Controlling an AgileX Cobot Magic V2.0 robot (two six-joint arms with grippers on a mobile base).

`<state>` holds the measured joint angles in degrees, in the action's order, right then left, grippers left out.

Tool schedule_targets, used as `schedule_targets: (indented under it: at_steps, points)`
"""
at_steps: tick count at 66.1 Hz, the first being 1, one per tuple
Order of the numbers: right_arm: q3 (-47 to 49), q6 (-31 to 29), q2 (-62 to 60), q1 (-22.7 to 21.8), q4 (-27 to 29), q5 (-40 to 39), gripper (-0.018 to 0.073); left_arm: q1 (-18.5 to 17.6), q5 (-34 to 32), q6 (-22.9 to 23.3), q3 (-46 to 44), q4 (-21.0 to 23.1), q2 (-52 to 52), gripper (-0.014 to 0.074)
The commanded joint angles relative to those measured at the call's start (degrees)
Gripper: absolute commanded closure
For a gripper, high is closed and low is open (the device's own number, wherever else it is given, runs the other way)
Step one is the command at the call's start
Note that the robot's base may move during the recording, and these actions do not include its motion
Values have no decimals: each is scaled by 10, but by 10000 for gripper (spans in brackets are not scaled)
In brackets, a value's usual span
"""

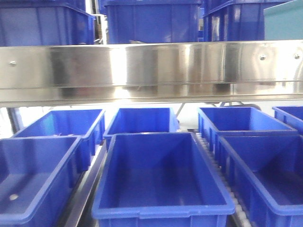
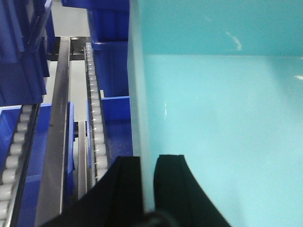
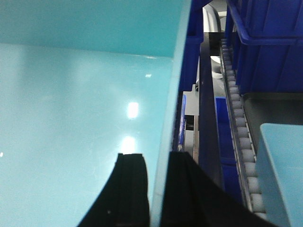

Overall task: Move two blue bins to right shelf middle
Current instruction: 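Hold the teal bins in both grippers while driving to the other shelf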

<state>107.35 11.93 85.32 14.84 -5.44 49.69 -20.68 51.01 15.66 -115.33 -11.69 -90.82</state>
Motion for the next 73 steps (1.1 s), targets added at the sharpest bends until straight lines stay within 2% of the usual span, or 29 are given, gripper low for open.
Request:
schedule_targets:
  at_steps: [1,73]
  points:
    - [6,-10,-7,3,14,-27,724,-4,-41,-5,-9,4,3,707]
    - [6,-10,-7,3,14,-27,724,-4,-41,-5,-9,4,3,707]
